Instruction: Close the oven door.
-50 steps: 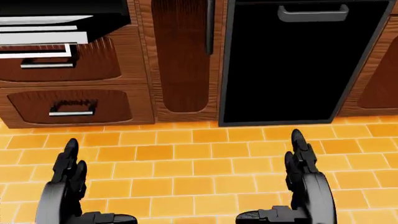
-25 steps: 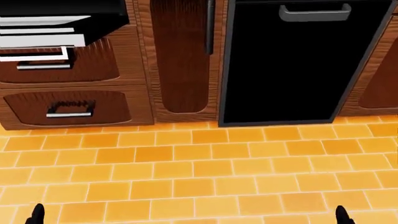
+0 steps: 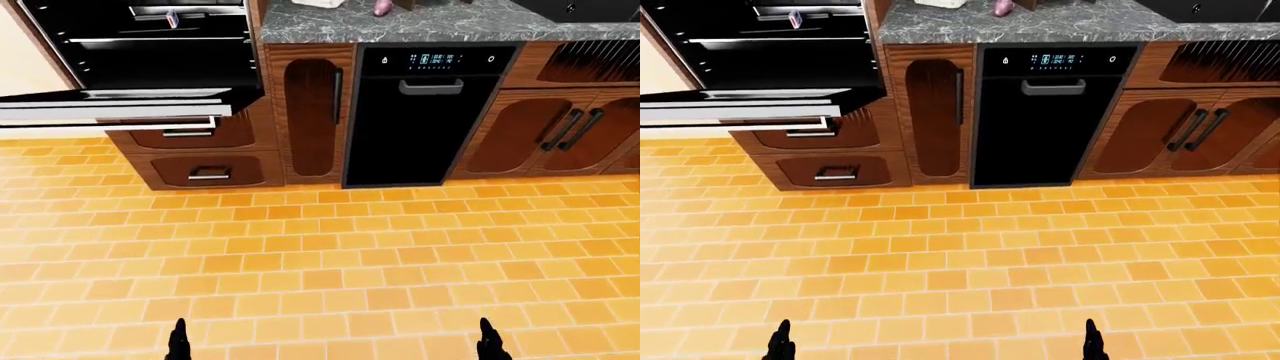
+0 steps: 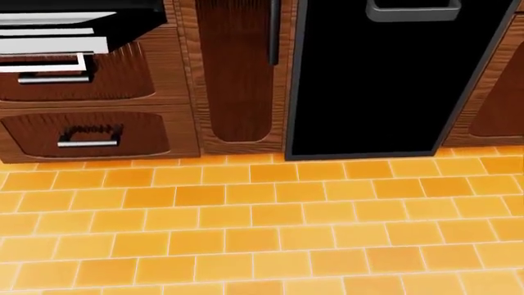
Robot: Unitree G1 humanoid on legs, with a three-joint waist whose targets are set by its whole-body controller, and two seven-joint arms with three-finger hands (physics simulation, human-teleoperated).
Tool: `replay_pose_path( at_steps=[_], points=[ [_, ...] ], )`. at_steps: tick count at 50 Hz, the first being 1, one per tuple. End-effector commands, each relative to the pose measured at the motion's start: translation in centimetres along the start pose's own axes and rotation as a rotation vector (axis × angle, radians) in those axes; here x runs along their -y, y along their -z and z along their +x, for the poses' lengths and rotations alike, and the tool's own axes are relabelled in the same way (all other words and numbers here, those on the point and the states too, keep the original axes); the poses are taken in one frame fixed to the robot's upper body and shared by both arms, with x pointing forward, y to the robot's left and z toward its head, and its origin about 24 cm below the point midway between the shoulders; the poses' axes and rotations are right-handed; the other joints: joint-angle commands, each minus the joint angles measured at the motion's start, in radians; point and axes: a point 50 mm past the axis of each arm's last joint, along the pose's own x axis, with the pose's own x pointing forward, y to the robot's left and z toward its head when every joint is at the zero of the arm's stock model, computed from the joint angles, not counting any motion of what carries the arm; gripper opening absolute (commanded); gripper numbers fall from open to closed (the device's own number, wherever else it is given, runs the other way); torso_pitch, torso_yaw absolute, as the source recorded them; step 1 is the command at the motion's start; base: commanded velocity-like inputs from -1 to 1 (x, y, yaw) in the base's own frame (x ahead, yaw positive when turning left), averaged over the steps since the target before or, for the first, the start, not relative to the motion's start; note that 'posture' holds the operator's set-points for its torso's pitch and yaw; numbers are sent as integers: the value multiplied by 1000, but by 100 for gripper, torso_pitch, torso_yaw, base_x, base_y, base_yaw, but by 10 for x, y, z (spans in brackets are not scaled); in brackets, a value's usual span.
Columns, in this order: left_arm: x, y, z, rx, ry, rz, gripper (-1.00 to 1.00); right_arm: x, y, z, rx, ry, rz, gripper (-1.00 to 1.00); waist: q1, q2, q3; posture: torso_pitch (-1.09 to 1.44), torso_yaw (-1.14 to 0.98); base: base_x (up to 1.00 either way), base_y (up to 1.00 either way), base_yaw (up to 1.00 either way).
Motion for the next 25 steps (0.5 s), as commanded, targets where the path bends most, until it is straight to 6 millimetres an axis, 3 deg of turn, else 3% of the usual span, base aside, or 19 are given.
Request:
replay_pose_path(
  at_steps=[1, 25],
  points=[
    [-4, -9, 4, 48, -11, 4, 100, 4, -8, 2, 49, 12, -14, 100, 0, 0, -11, 0, 0, 0, 0, 0],
    [-5, -7, 3, 40, -15, -2, 100, 3, -6, 2, 40, -1, -11, 100, 0, 1, -28, 0, 0, 0, 0, 0]
  ],
)
